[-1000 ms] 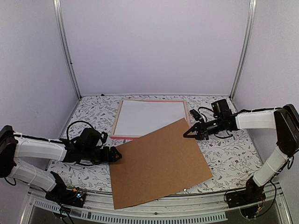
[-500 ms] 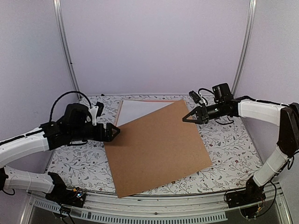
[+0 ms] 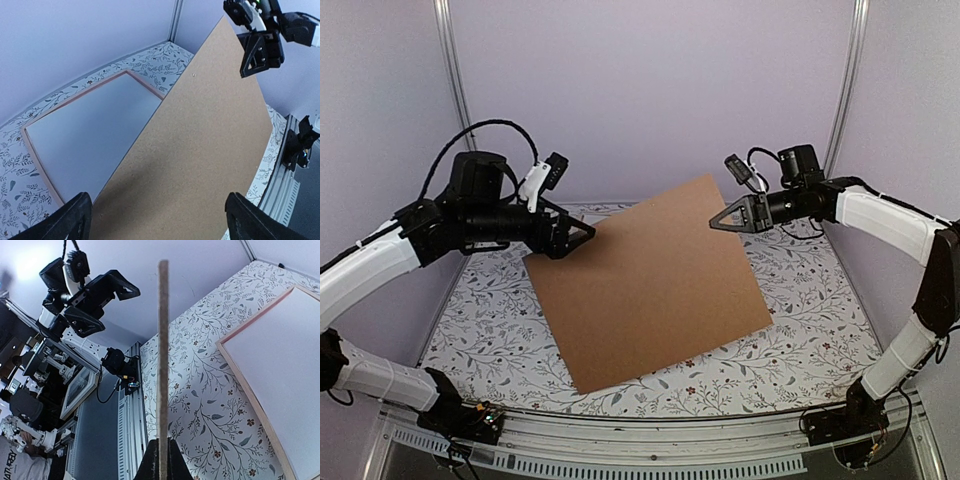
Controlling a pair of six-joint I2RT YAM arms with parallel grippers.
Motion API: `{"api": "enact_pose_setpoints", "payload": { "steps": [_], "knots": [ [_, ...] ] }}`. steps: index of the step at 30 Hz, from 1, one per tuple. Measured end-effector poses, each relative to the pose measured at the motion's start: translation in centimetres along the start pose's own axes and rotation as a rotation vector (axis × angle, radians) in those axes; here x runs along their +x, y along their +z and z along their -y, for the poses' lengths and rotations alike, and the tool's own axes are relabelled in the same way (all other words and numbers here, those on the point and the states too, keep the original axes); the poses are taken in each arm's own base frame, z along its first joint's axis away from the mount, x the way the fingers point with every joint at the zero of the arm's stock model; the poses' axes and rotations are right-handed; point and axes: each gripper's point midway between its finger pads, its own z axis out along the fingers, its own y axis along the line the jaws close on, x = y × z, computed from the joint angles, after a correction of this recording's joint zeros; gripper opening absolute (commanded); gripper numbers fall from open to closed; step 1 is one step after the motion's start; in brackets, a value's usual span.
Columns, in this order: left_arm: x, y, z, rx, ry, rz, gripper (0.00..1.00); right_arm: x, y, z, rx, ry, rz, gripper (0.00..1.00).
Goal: Put the photo into the frame
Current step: Pass from the right arm to the left
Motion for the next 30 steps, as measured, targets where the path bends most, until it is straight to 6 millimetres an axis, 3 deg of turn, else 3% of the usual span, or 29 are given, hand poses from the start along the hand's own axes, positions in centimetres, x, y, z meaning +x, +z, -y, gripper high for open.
{"api": "enact_pose_setpoints", "payload": {
  "steps": [5,12,19,30],
  "knots": [
    [0.4,1.8,0.0,0.044,0.062,-0.072,0.94,-0.6,-0.3,-1.4,-0.040,-0.093,-0.005,0.00],
    [0.3,3.4,0.5,0.117,0.157,-0.136,0.88,-0.1,-0.4,-2.1,-0.085,-0.150,-0.018,0.00],
    [0.4,3.1,3.0,0.299,0.217,-0.162,0.68,0.1,-0.5,-2.6,-0.105,-0.184,-0.024,0.00],
    [0.6,2.2,4.3,0.441,0.199,-0.172,0.43,0.1,-0.9,-3.6,-0.121,-0.233,-0.034,0.02]
  ]
}}
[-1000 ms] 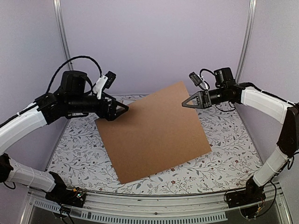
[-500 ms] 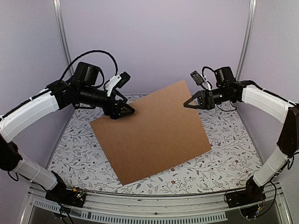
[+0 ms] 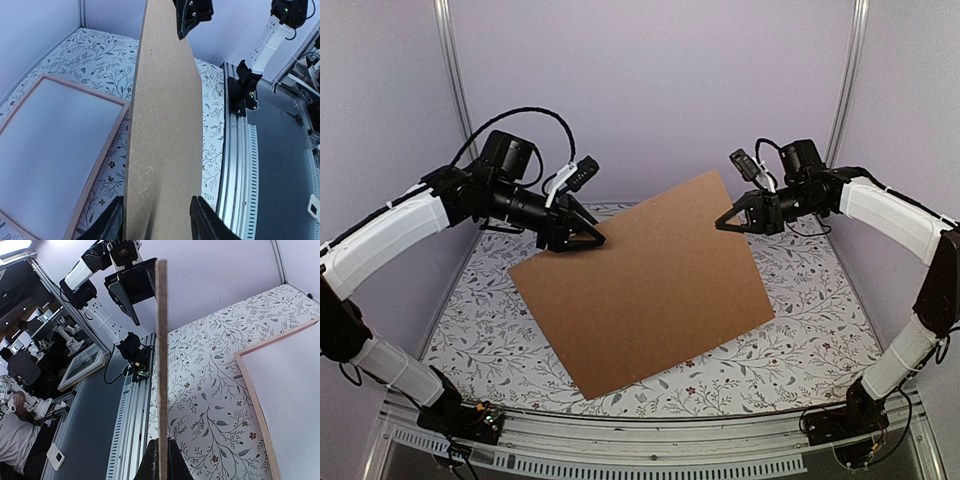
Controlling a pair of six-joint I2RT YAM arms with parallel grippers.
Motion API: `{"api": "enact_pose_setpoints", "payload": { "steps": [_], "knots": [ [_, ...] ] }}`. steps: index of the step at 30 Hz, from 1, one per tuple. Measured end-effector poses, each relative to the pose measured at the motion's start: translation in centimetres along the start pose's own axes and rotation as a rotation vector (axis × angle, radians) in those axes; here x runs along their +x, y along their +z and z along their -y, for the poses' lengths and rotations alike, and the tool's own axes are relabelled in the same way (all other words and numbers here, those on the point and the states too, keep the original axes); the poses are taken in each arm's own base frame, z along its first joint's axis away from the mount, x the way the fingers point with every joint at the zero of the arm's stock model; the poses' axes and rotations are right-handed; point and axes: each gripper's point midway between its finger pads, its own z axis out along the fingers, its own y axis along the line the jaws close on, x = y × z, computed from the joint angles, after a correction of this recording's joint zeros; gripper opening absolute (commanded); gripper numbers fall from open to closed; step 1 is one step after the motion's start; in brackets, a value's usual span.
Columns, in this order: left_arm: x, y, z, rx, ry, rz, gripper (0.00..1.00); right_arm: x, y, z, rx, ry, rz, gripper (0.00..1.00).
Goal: Put the photo into the frame
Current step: Pass from the right arm to the left
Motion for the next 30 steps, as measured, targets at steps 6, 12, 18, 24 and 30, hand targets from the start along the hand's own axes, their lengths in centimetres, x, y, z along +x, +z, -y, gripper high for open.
{"api": "enact_pose_setpoints", "payload": {
  "steps": [6,12,18,24,30],
  "knots": [
    [-0.1,-0.1,0.5,0.040,-0.005,0.005,0.32,0.2,0.0,-0.2,-0.008,-0.015,-0.004,0.04],
    [0.0,0.1,0.6,0.065,-0.016,0.002,0.19,0.4,0.0,-0.3,-0.010,-0.011,-0.009,0.06],
    [0.3,0.2,0.9,0.088,-0.031,-0.007,0.22,0.5,0.0,-0.3,-0.009,-0.011,-0.011,0.06],
    [0.6,0.7,1.0,0.119,-0.051,-0.015,0.30,0.5,0.0,-0.3,-0.010,-0.009,-0.012,0.04],
    [1.2,1.4,0.9,0.152,-0.080,-0.035,0.22,0.5,0.0,-0.3,-0.009,-0.008,-0.012,0.03]
  ]
}}
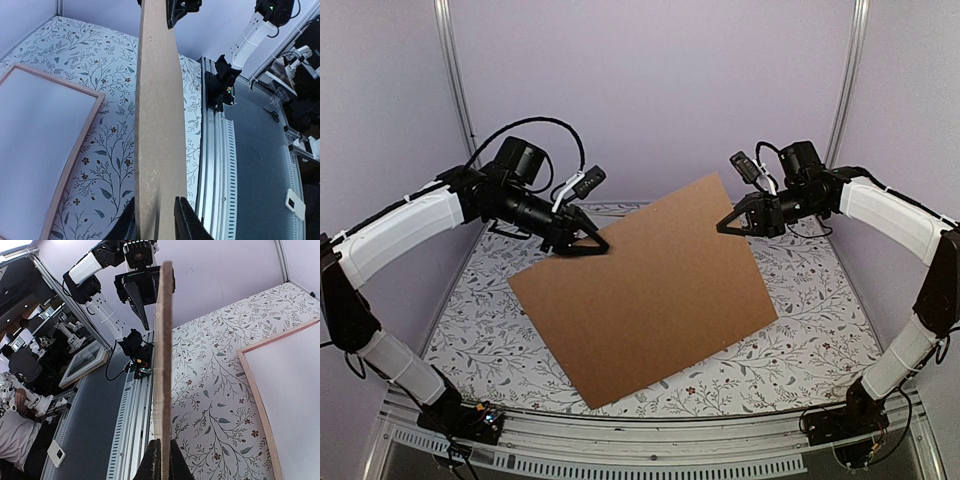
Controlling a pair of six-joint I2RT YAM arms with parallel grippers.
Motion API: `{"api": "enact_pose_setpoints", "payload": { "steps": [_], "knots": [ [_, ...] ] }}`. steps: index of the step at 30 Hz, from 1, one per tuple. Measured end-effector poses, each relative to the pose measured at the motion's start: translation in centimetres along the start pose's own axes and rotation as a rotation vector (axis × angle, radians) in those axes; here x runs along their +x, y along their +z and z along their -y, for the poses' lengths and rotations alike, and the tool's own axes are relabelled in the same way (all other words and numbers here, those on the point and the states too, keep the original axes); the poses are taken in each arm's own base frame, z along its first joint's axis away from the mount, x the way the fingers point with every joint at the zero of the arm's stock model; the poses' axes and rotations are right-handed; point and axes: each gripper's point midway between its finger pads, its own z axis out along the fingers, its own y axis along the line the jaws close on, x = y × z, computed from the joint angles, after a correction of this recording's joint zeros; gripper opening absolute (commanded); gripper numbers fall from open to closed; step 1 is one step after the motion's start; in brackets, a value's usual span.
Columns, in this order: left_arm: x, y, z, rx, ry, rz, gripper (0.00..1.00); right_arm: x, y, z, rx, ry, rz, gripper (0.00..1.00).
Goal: Put the photo into the frame
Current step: Pass from the right arm to the left, then turn over the backboard.
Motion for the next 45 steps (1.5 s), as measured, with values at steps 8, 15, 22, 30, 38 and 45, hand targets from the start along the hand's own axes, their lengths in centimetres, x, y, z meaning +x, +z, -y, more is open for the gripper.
{"api": "enact_pose_setpoints", "payload": {
  "steps": [8,15,22,30,38,45],
  "knots": [
    [0.0,0.0,0.4,0.022,-0.007,0.000,0.00,-0.1,-0.1,0.0,0.003,-0.003,0.002,0.08],
    [-0.2,-0.2,1.0,0.048,-0.052,0.000,0.00,-0.2,-0.2,0.6,0.037,0.005,-0.001,0.35],
    [-0.5,-0.8,0.8,0.004,-0.057,-0.012,0.00,-0.7,-0.7,2.3,0.143,0.039,-0.007,0.67],
    [-3.5,-4.5,-0.3,-0.213,0.013,0.026,0.00,-2.1,-3.0,3.8,0.290,0.112,0.030,0.82],
    [-7.8,-10.4,-0.6,-0.483,0.113,0.123,0.00,-3.8,-9.5,6.7,0.470,0.250,0.168,0.83],
    [-8.4,-13.5,-2.5,-0.746,0.172,0.113,0.00,-3.6,-12.6,8.7,0.551,0.376,0.254,0.83]
  ]
}}
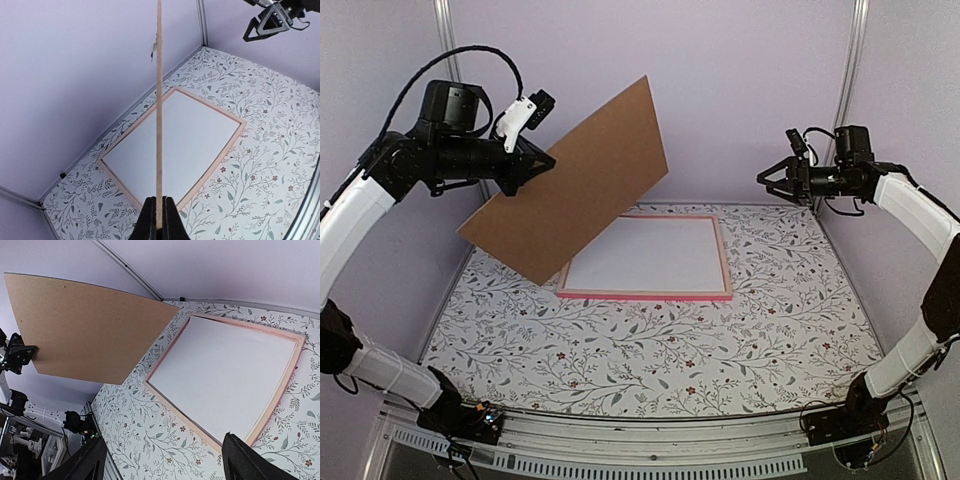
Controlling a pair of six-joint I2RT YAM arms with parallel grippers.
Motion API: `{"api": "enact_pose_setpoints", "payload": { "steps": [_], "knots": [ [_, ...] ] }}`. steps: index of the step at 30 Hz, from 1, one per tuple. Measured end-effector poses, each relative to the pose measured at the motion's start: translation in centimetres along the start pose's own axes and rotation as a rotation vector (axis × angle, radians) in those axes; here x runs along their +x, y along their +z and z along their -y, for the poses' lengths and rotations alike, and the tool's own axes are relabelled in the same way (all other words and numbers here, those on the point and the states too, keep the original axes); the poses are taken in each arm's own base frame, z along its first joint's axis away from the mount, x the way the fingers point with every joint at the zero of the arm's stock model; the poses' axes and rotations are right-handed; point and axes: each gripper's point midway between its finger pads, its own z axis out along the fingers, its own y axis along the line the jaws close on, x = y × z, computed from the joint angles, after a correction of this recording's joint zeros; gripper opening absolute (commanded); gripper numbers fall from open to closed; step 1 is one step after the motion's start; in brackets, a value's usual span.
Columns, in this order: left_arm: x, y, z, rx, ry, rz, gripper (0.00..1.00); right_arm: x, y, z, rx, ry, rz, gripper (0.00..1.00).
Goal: Put the photo into the frame
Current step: Turn over the backboard.
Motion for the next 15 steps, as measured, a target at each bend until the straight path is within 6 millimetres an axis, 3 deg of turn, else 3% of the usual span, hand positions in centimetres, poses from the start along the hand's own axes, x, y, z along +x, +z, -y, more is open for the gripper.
{"api": "enact_pose_setpoints", "payload": {
  "steps": [6,11,15],
  "knots": [
    [0.7,1.2,0.7,-0.147,0.167,-0.019,0.00,0.4,0.4,1.0,0.013,0.088,0.004,0.83],
    [3.3,3.7,2.6,-0.208,0.321,-0.063,0.00,0.8,0.8,1.6,0.012,0.130,0.011,0.82],
    [4.9,5.1,4.0,-0.243,0.426,-0.080,0.00,2.3,1.3,2.6,-0.001,0.206,-0.002,0.83]
  ]
}}
